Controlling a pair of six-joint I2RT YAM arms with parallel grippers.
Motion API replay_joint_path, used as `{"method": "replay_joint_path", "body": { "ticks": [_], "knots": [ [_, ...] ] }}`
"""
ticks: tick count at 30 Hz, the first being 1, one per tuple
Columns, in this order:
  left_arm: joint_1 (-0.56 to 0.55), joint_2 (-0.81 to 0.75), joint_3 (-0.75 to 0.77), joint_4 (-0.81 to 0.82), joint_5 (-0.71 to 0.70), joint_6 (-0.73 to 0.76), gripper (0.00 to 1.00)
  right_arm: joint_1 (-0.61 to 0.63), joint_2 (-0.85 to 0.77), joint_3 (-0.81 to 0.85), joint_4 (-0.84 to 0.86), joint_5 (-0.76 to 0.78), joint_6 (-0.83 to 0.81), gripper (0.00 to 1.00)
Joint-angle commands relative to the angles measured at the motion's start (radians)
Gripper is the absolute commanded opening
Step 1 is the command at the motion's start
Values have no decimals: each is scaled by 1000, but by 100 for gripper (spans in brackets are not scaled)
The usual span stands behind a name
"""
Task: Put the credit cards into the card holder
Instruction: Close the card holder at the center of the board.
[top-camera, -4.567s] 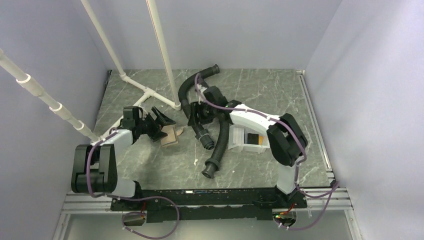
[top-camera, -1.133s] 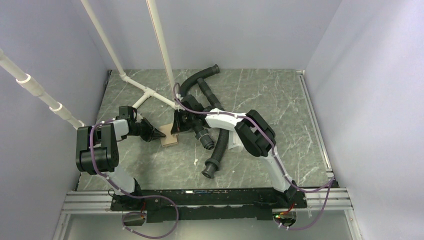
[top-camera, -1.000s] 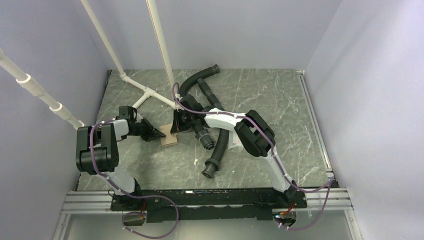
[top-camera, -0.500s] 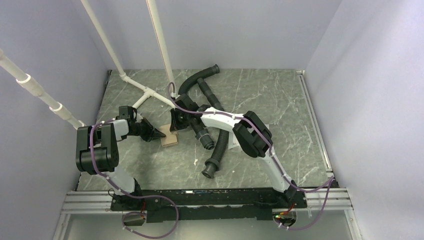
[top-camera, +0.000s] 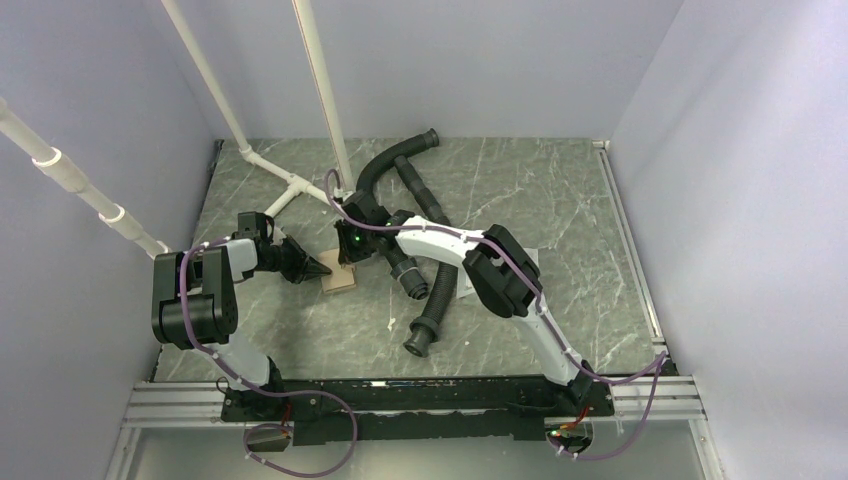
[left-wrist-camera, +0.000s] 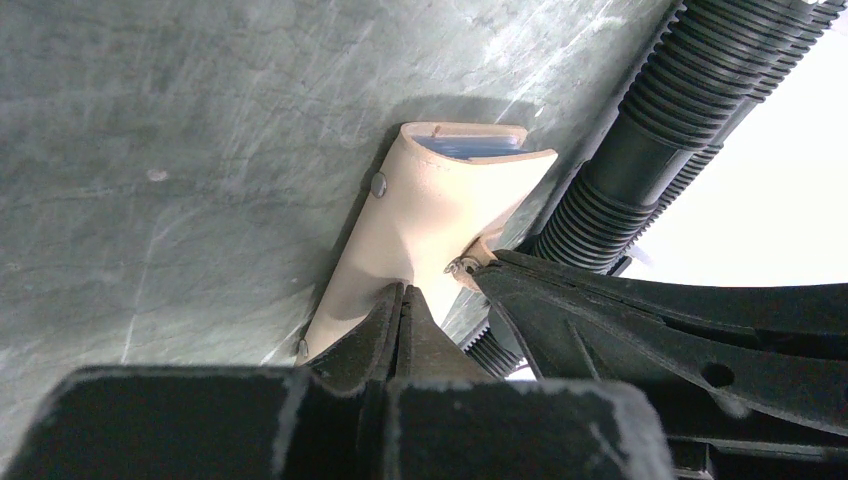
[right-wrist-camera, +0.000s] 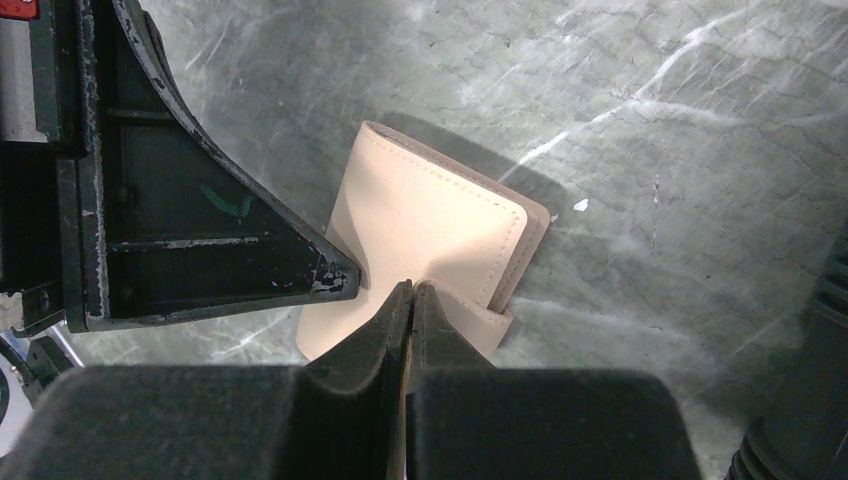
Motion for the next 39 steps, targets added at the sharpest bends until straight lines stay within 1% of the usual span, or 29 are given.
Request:
{"method": "replay_joint_path", "body": {
  "ticks": [1, 6, 9, 15, 19, 27, 30, 34, 37, 39],
  "knots": [
    [-2, 13, -5, -7, -35, 27, 0, 21, -5, -16, -40, 2, -33, 0],
    [-2, 12, -4, -10, -36, 28, 0, 36, 20, 4, -73, 26, -61, 0],
    [-2, 7, -5, -14, -41, 30, 0, 59, 26, 16, -103, 78, -95, 0],
    [-2, 11, -3, -11, -41, 28, 0, 81, 24, -17, -113, 95, -121, 0],
    [-1, 8, -6, -13, -41, 29, 0, 96, 33, -28, -128, 135, -147, 0],
    [-1, 5, -5, -20, -44, 34, 0, 104, 36, -66, -140, 143, -183, 0],
    [0, 4, -5, -24, -46, 37, 0, 105, 18, -111, -135, 105, -193, 0],
    [2, 7, -6, -20, -45, 35, 0, 97, -15, -191, -48, 26, -196, 0],
    [2, 10, -2, -23, -42, 36, 0, 91, -8, -213, -11, -44, -214, 0],
    [2, 7, -4, -26, -45, 38, 0, 90, -11, -235, 29, -41, -215, 0]
  ]
}}
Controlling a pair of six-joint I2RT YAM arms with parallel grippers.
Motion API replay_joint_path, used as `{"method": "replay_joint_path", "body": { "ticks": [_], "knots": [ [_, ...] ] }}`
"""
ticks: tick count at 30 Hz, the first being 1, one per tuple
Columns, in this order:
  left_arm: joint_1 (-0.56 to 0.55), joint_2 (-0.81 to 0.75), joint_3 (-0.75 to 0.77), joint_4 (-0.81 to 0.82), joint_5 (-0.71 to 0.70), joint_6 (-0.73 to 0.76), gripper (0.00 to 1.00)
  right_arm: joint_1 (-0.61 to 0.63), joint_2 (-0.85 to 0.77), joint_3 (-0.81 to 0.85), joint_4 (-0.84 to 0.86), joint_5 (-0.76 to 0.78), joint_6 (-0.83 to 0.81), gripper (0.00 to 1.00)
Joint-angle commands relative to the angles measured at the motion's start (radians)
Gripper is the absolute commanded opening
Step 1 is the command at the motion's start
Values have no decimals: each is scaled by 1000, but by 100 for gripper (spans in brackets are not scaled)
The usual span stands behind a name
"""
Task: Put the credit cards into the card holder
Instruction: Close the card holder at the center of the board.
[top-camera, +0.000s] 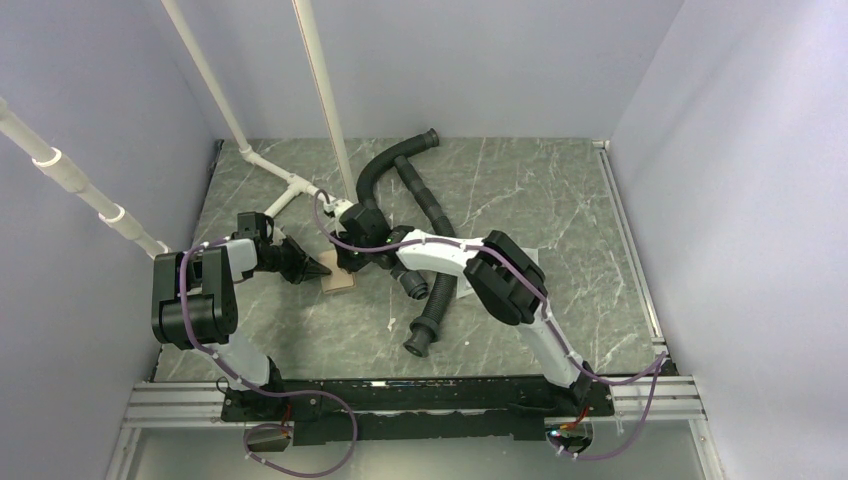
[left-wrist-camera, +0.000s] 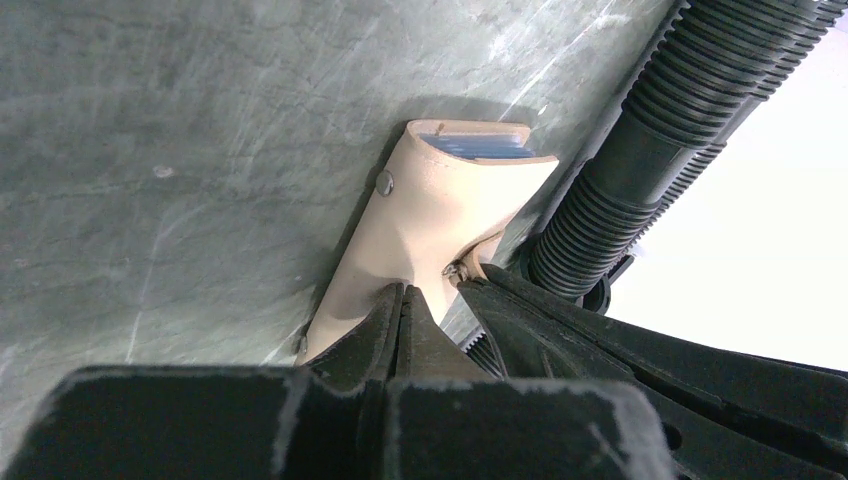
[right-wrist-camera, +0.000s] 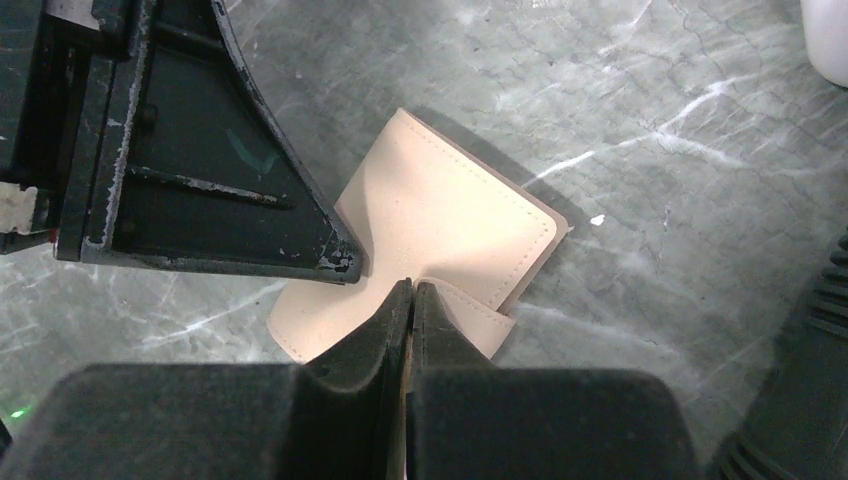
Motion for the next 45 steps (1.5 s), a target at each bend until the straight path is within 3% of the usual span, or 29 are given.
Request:
{"method": "replay_joint_path", "body": {
  "ticks": [1, 11, 19, 26, 32, 45],
  "knots": [
    [0, 4, -6, -17, -47, 30, 0, 28, 53, -99, -94, -133, -18, 0],
    [0, 5, -5, -16, -34, 27, 0, 38, 117, 3, -179, -20, 11, 0],
    [5, -12, 4, -21, -34, 26, 0, 70, 65, -180, -117, 39, 28, 0],
    [8, -10, -2, -10, -20, 21, 0, 30, 44, -379, 113, -48, 169, 0],
    [9, -34, -21, -5, -22, 13, 0, 16, 46, -480, 301, -32, 215, 0],
    [16, -46, 32, -60, -3, 56, 0, 33, 49, -508, 292, 80, 203, 0]
  ]
}}
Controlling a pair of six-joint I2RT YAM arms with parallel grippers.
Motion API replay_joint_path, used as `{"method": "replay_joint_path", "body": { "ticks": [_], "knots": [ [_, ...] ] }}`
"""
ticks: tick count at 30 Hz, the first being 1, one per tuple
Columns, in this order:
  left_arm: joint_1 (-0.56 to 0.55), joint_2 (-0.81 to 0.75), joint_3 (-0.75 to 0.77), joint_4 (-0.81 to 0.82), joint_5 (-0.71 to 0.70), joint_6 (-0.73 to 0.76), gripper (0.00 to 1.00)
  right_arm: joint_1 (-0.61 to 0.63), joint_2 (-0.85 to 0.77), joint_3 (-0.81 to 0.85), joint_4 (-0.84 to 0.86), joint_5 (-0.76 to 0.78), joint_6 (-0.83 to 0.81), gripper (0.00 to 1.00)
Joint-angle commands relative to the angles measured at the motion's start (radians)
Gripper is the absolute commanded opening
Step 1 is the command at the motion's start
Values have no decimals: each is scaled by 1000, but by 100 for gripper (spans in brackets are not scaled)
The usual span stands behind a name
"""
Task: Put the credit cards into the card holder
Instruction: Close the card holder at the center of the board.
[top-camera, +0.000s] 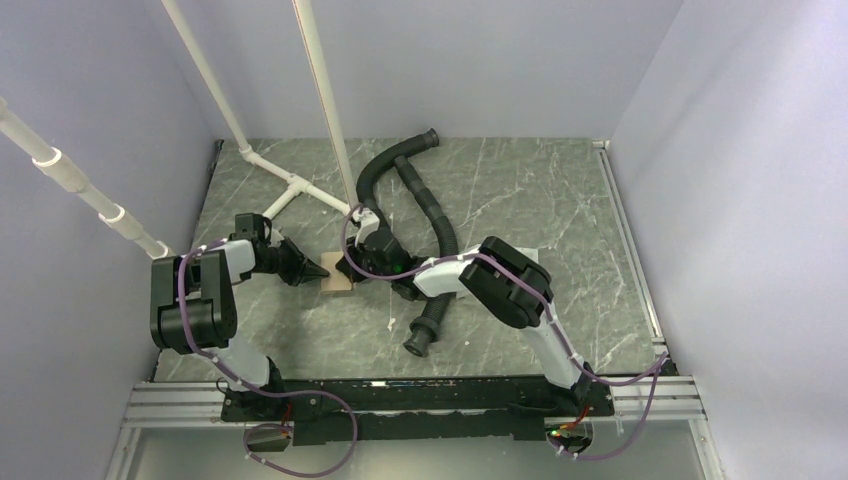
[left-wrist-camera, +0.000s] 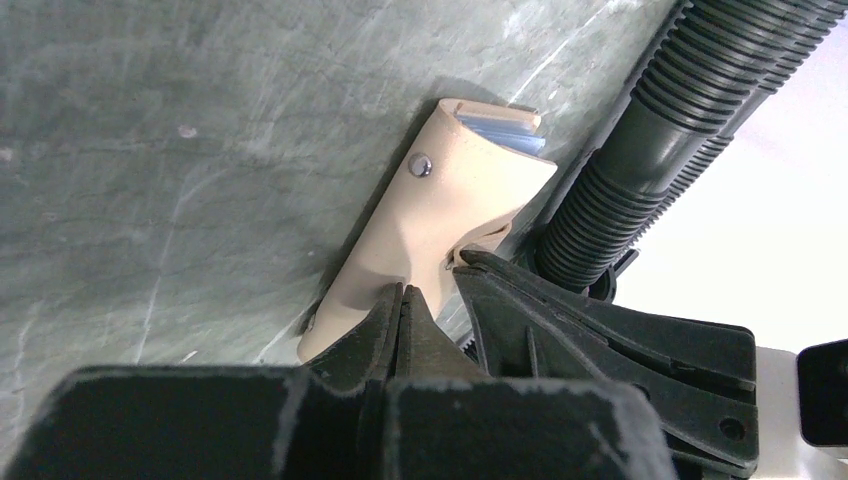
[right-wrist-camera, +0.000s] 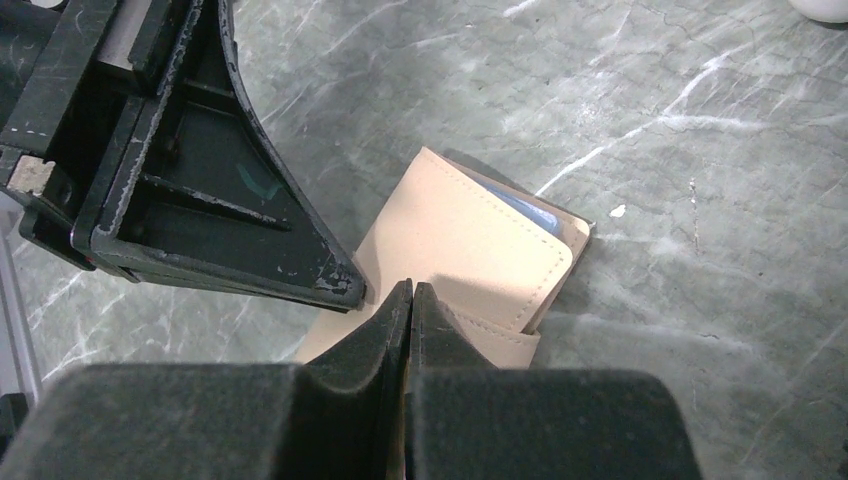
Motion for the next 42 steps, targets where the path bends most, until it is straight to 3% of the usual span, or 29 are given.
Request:
{"method": "replay_joint_path", "body": {
  "ticks": [1, 8, 14, 19, 23, 30, 42],
  "knots": [
    [5, -10, 45, -28, 5, 52, 0, 25, 107, -74, -403, 31, -20, 0],
    [39, 5, 66, -30, 52, 68, 0, 36, 109, -61, -436, 115, -6, 0],
    [48, -2, 45, 0, 81, 80, 0, 50, 109, -140, -351, 172, -28, 0],
    [52, -22, 17, 32, 46, 77, 0, 77, 78, -164, -353, 251, -10, 0],
    [52, -64, 45, -32, 14, 108, 0, 100, 77, -178, -351, 326, 7, 0],
    [52, -115, 93, -75, -22, 124, 0, 159, 177, -157, -312, 404, 12, 0],
    [52, -198, 139, -175, -93, 182, 0, 217, 287, -280, -205, 527, 131, 0]
  ]
}}
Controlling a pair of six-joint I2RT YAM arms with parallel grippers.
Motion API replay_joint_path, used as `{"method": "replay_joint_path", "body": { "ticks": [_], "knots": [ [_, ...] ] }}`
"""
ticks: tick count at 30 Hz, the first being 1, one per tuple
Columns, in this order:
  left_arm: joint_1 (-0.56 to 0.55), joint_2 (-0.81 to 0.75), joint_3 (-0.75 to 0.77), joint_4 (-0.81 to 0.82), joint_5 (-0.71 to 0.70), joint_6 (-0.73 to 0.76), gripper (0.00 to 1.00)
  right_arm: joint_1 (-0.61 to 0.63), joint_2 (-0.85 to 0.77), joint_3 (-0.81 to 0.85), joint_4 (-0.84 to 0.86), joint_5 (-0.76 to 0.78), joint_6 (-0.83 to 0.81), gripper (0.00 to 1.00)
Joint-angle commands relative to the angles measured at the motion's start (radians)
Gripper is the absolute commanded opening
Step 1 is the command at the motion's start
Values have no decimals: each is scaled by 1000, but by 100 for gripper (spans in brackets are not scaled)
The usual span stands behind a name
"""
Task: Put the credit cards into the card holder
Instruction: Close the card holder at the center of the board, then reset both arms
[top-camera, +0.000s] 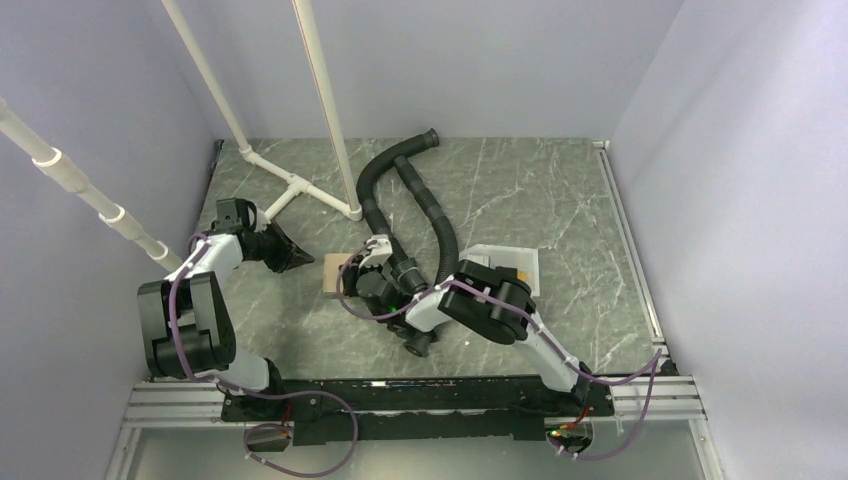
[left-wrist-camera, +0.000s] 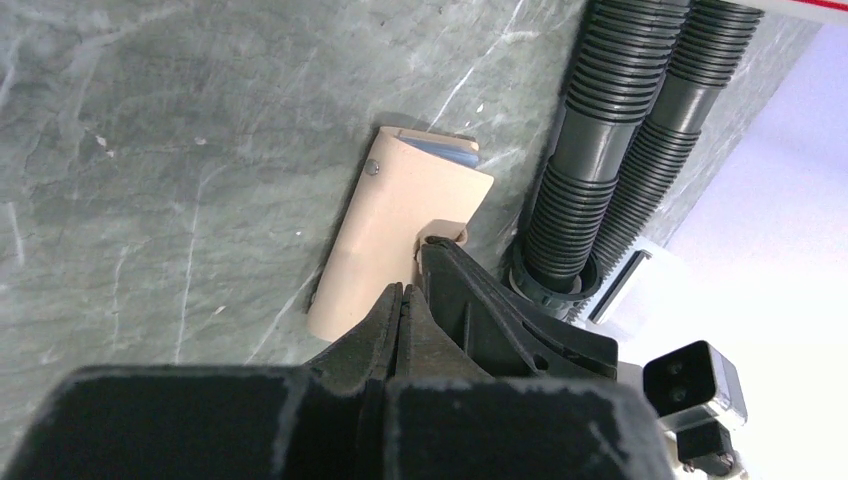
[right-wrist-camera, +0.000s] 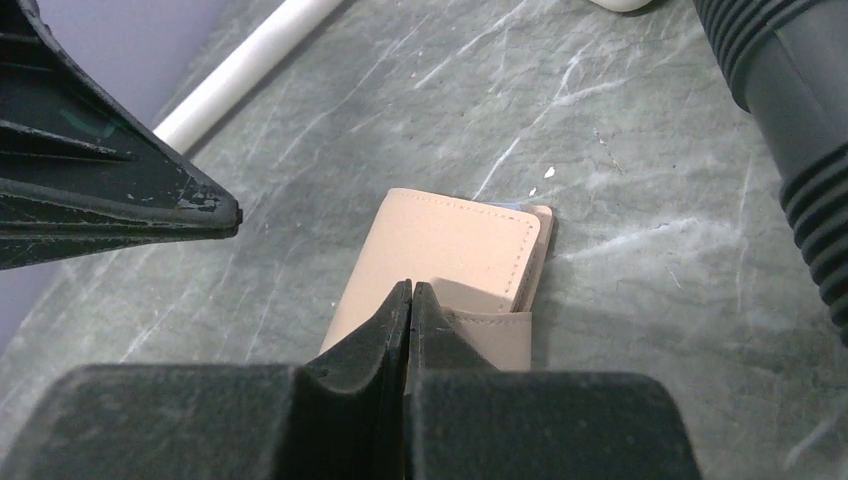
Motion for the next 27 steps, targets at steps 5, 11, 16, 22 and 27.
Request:
{"method": "replay_joint_path", "body": {
  "ticks": [5, 11, 16, 22, 27],
  "knots": [
    [5, -117, 50, -65, 11, 40, 0, 53, 140, -182, -473, -87, -57, 0],
    [6, -214, 128, -142, 52, 50, 16, -45, -179, 41, -689, -110, -219, 5],
    [5, -305, 203, -188, 80, 34, 31, -109, -296, 325, -939, -206, -314, 15],
    [3, -378, 264, -187, 155, 11, 54, -174, -483, 584, -1241, -234, -402, 38],
    [-78, -435, 325, -90, 210, -24, 77, -241, -818, 460, -1332, -210, -477, 61]
  ]
}}
